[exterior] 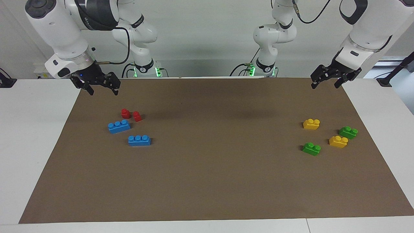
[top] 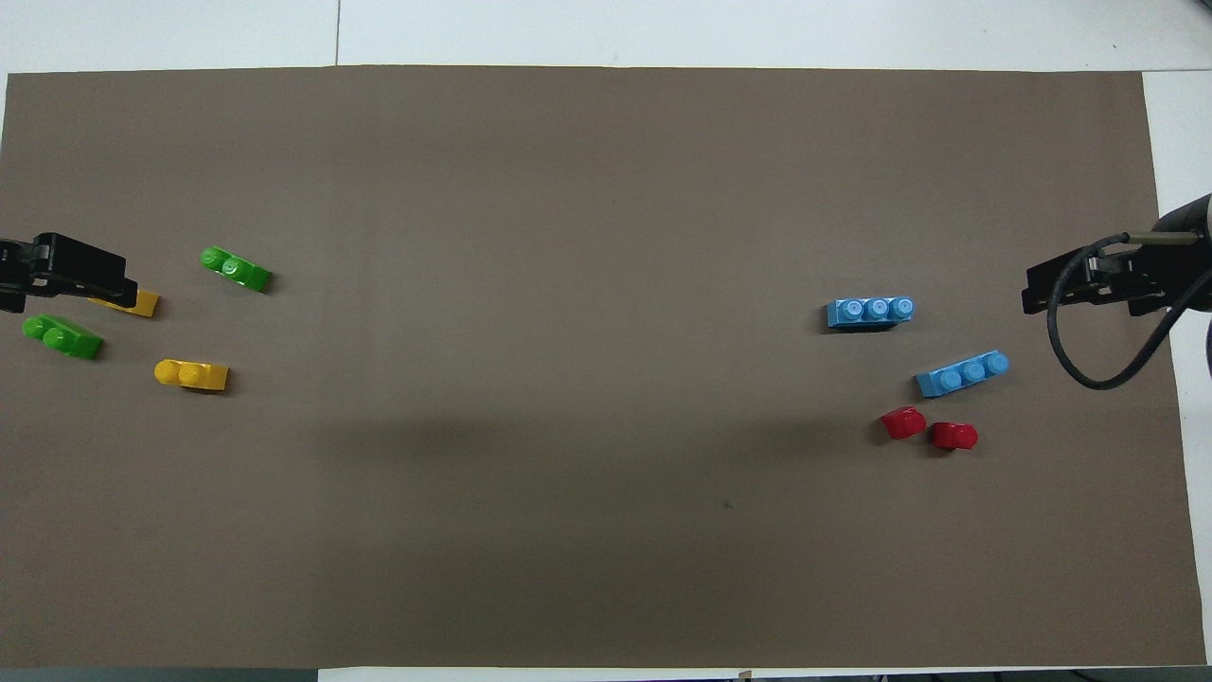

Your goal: Remove green block with left arm and hold with right

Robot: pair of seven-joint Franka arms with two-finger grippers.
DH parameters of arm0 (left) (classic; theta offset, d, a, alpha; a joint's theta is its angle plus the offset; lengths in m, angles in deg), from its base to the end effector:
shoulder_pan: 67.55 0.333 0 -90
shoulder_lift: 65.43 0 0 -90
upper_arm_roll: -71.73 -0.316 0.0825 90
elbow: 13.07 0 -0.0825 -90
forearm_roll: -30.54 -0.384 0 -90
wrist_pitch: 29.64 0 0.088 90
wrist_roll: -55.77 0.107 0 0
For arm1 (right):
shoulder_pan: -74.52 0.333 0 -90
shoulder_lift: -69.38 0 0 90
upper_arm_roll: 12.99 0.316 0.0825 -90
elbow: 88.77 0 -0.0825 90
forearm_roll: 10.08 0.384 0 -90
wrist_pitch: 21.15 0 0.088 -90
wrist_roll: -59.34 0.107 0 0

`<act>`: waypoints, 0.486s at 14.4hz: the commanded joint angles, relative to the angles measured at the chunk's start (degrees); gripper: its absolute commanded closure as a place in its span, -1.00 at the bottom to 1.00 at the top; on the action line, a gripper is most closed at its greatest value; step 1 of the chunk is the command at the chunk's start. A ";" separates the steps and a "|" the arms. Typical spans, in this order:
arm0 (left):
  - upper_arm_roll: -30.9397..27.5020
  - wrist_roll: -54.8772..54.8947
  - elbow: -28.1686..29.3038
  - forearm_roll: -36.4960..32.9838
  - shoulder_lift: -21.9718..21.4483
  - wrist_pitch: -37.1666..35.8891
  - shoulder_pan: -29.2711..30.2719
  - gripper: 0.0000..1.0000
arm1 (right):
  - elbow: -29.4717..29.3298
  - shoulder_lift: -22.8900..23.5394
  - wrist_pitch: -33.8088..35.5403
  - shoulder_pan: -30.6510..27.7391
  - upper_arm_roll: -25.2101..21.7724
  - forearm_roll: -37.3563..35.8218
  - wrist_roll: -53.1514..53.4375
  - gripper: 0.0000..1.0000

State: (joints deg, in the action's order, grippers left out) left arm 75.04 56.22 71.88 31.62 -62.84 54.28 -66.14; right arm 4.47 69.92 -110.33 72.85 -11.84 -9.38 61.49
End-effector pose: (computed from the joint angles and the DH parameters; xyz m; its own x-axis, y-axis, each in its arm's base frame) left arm 0.5575 -0.0199 0.6316 0.9971 -0.0430 -0.0629 -0.0417 -0.9989 0.0219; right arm 0.5532 -0.0037 0.5915 0.9957 -0.0464 -0.0806 -0.0473 -0.9988 -0.0094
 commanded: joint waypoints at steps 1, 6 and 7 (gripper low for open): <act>1.26 0.33 -0.74 -0.91 -0.04 0.10 1.23 -1.00 | 0.54 -0.62 0.05 -0.70 0.52 -1.14 -1.53 -1.00; -0.85 0.42 -0.66 -1.00 0.05 0.28 -0.71 -1.00 | 0.54 -0.62 0.05 -0.70 0.52 -1.14 -1.53 -1.00; -0.76 0.42 -0.22 -0.91 -0.04 1.41 -0.53 -1.00 | 0.54 -0.62 -0.03 -0.70 0.52 -1.14 -1.53 -1.00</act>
State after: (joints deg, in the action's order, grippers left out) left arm 74.84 56.22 71.86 31.62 -62.84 54.46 -66.34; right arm 4.47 69.92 -110.33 72.85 -11.84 -9.38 61.47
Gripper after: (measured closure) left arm 0.000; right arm 0.000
